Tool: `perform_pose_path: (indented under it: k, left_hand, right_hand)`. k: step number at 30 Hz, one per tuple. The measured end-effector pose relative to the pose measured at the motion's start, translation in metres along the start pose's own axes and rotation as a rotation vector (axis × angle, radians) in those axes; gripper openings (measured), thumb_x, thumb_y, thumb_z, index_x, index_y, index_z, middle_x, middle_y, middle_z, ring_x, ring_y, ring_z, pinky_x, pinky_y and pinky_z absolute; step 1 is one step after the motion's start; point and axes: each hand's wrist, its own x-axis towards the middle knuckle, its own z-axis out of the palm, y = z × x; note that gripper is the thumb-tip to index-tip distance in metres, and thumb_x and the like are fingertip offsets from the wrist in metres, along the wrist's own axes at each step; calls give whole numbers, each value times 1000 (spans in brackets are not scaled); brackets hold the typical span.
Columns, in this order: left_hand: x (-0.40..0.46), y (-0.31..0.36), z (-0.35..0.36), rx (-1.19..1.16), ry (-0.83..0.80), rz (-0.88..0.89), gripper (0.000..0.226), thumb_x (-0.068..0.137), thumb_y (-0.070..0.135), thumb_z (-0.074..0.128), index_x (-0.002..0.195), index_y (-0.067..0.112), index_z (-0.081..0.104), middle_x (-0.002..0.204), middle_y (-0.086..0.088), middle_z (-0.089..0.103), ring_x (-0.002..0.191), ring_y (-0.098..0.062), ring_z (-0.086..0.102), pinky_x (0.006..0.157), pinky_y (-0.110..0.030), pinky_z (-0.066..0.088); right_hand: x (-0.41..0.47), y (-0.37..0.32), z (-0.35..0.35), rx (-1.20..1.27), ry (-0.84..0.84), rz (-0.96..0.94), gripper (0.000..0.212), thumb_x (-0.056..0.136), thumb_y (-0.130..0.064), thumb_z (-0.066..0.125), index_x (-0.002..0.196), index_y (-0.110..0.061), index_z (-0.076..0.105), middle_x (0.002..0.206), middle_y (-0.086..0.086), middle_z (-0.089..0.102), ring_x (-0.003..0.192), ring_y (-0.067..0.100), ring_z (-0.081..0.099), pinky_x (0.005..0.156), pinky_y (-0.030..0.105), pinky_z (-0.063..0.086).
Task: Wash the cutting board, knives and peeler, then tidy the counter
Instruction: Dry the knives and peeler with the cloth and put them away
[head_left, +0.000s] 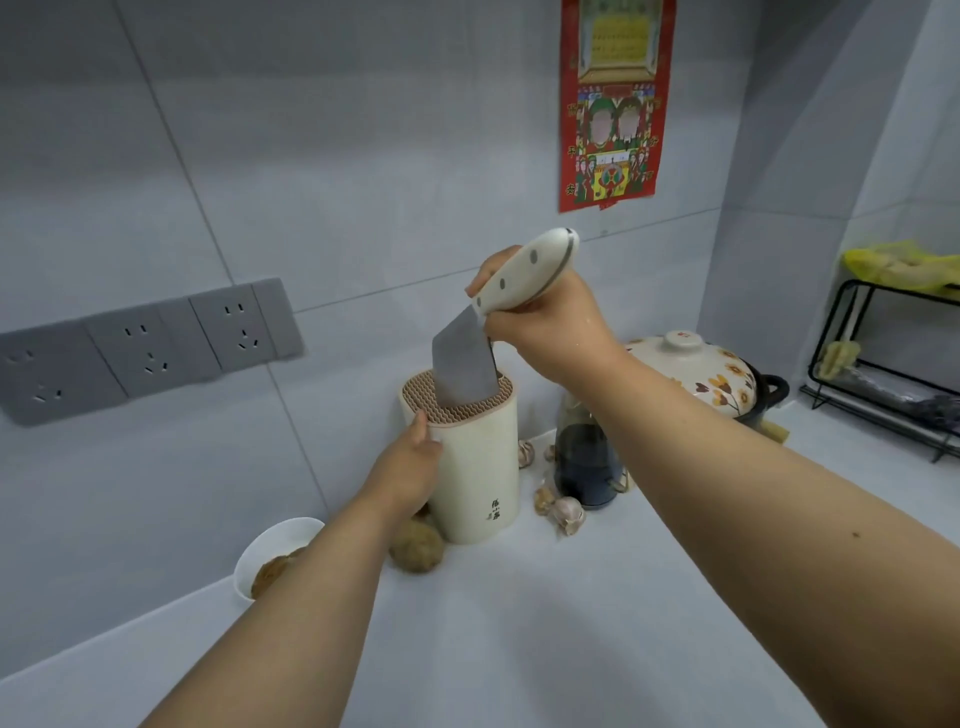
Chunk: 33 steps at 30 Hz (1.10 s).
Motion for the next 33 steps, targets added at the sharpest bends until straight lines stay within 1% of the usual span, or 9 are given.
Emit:
perform_pose_path:
  k: [2,7,15,18,21,26,28,31,33]
  left_hand:
    - [0,0,1,57,31,21,56,101,25,37,154,28,19,157,4,27,145,-18,25,111,-27,23]
    - [6,-6,2,114,31,66,55,103,25,33,155,24,16,160,2,21,147,-17,21,115,-27,18]
    - [8,-7,0,160,26,90,54,104,25,33,155,20,14,160,1,21,147,-18,20,115,-25,16]
    - [5,-8,1,156,34,100,55,104,24,34,155,20,13,160,2,20,147,-16,20,114,-24,16]
    - [3,-9,3,176,53,116,57,104,24,35,155,23,11,159,3,24,146,-18,24,112,-23,20]
    - [2,-11,9,221,84,104,63,101,24,40,155,26,8,156,1,32,141,-22,33,109,-28,27]
    - [3,-13,11,243,89,93,68,100,28,43,155,29,3,154,0,37,137,-25,40,108,-30,32]
    - [2,-17,15,272,115,97,72,99,30,45,154,32,-2,153,-1,39,132,-28,45,106,-32,37]
    - [2,-17,17,295,136,98,73,99,31,45,154,33,-3,153,-1,39,130,-30,47,106,-35,39]
  right_hand:
    - [2,2,4,-22,-15,-12,27,67,0,60,85,-19,66,91,5,68,85,26,64,73,47,56]
    - [3,1,5,-36,-1,-31,27,68,3,62,85,-17,67,90,7,68,86,26,64,73,49,55]
    - [6,1,5,-68,2,-31,27,68,4,61,84,-17,66,90,6,69,86,25,64,74,47,55]
    - [7,5,8,-77,-26,-19,28,70,4,60,84,-19,66,88,4,68,82,23,64,70,42,57]
    - [11,9,17,-110,-91,3,32,71,4,60,80,-27,63,82,-6,65,77,16,62,66,35,54]
    - [25,19,39,-192,-182,55,25,74,-2,62,88,-23,64,84,-12,64,85,15,63,73,29,50]
    - [33,23,45,-227,-205,59,24,76,-4,63,92,-21,63,88,-10,64,86,13,61,74,26,49]
    - [45,31,50,-260,-241,114,23,79,-5,66,101,-12,64,86,-7,62,85,14,59,77,27,48]
    - [49,39,56,-300,-259,135,24,80,-6,67,104,-9,64,78,-12,58,80,13,58,86,32,46]
